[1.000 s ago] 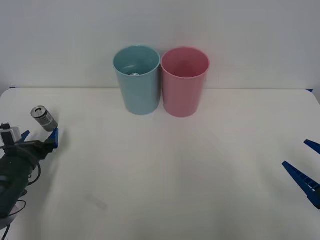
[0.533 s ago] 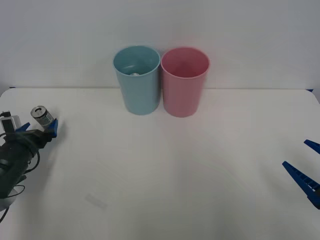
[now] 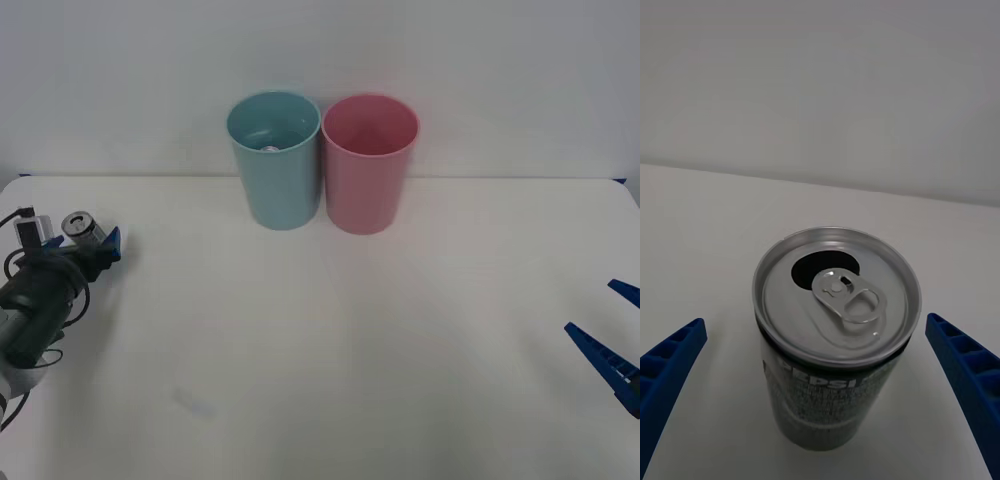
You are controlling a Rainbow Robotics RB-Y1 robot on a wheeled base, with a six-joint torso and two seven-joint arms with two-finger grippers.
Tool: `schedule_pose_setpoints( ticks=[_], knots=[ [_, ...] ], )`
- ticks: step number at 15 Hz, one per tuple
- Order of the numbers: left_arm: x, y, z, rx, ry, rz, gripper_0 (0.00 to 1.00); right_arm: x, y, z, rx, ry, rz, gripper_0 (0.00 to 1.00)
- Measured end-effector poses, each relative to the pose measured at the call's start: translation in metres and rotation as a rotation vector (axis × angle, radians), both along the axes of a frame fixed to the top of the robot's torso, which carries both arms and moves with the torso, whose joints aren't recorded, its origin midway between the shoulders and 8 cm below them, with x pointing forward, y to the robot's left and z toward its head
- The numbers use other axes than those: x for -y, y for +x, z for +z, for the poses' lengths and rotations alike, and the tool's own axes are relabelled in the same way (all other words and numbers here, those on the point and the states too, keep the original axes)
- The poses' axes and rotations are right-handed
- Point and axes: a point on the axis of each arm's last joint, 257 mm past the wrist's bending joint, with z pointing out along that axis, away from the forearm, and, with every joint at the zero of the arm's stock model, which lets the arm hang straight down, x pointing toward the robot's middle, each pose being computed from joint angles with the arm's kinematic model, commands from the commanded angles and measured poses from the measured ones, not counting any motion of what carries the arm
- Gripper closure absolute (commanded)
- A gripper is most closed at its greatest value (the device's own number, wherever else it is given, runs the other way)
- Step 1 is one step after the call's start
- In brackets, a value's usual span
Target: Grasp the object on the table and drop it into the matching bin: aluminum can to the light blue bin, PET bottle to the pink bin.
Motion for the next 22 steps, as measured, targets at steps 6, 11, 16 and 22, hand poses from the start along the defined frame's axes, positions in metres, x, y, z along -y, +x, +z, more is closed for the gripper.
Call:
schedule_pose_setpoints(
  ticks=[6, 11, 16, 22],
  knots=[
    [0.001, 0.004, -0.004, -0.020, 0.007, 0.005, 1.00, 0.000, 0.000, 0.000, 0.000, 0.000, 0.000, 0.00],
    [0.003, 0.005, -0.005, -0.022, 0.008, 0.006, 1.00, 0.000, 0.000, 0.000, 0.000, 0.000, 0.000, 0.00],
    [0.009, 0.005, -0.006, -0.021, -0.011, -0.008, 1.00, 0.000, 0.000, 0.000, 0.000, 0.000, 0.000, 0.00],
    [0.013, -0.008, 0.007, 0.028, -0.025, -0.047, 1.00, 0.000, 0.000, 0.000, 0.000, 0.000, 0.000, 0.00]
  ],
)
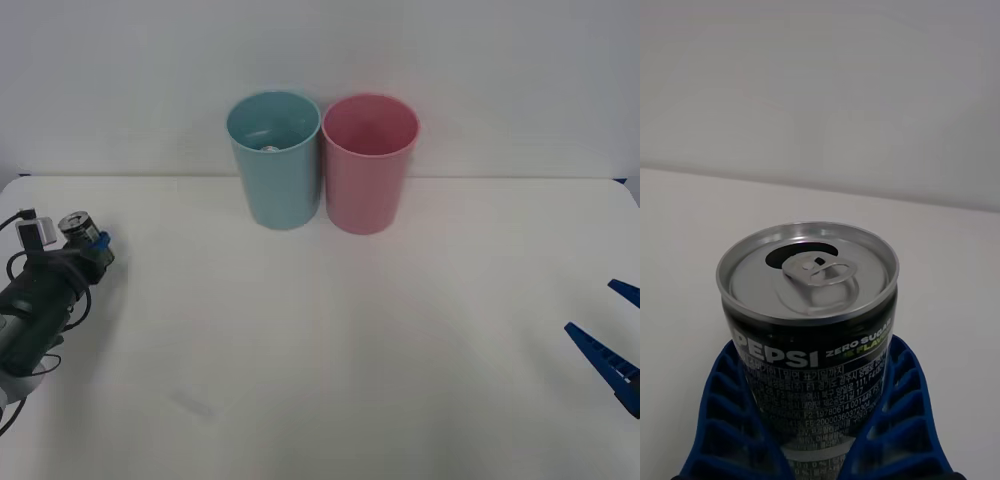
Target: Grasp the object on the table and drop it into the matching bin: aluminum can to the light blue bin, PET bottle to the pink bin.
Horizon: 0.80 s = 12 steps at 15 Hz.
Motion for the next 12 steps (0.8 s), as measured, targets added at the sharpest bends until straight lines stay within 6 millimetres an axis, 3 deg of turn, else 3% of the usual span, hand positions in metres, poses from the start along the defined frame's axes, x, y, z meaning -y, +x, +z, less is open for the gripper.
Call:
schedule_pose_setpoints(
  ticks=[6, 12],
  knots=[
    [0.015, -0.020, 0.051, 0.121, 0.020, -0.052, 1.00, 0.000, 0.000, 0.000, 0.000, 0.000, 0.000, 0.00],
    [0.048, -0.039, 0.134, 0.300, -0.036, -0.123, 1.00, 0.000, 0.000, 0.000, 0.000, 0.000, 0.000, 0.00]
  ],
)
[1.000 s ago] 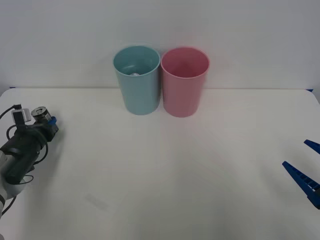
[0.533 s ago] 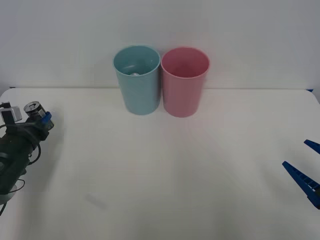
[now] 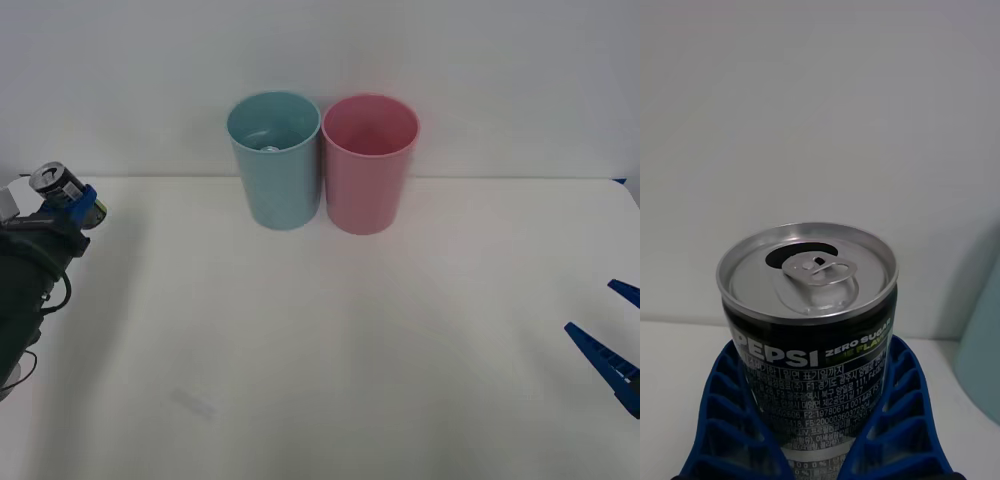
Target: Grasp the object on the table and drop it into the matching bin: aluminum can to the light blue bin, PET bottle to the pink bin.
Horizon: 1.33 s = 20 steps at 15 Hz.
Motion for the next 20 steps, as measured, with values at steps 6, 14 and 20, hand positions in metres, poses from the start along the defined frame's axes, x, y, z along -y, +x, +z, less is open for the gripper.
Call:
schedule_pose_setpoints(
  ticks=[6, 14, 20],
  knots=[
    [0.030, -0.011, 0.080, 0.154, -0.053, -0.073, 1.00, 0.000, 0.000, 0.000, 0.000, 0.000, 0.000, 0.00],
    [0.083, -0.009, 0.135, 0.244, 0.053, -0.152, 1.00, 0.000, 0.000, 0.000, 0.000, 0.000, 0.000, 0.00],
    [0.151, 0.034, 0.154, 0.210, 0.029, -0.258, 1.00, 0.000, 0.000, 0.000, 0.000, 0.000, 0.000, 0.00]
  ],
)
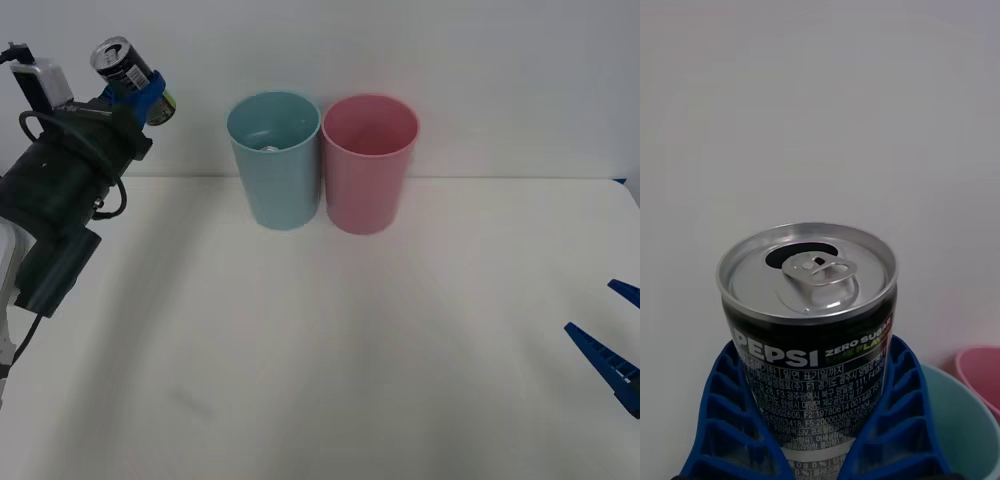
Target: Grasp the object on the table and drop it into the matching bin: aluminum can to the light blue bin, PET bottle to the pink bin.
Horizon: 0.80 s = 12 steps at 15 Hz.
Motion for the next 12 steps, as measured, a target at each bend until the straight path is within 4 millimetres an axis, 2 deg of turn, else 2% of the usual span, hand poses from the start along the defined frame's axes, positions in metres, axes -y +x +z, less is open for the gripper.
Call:
schedule_pose_setpoints(
  ticks=[7, 12],
  knots=[
    [0.073, 0.064, -0.004, -0.067, 0.080, -0.090, 1.00, 0.000, 0.000, 0.000, 0.000, 0.000, 0.000, 0.00],
    [0.117, 0.092, -0.004, -0.098, 0.143, -0.124, 1.00, 0.000, 0.000, 0.000, 0.000, 0.000, 0.000, 0.00]
  ],
)
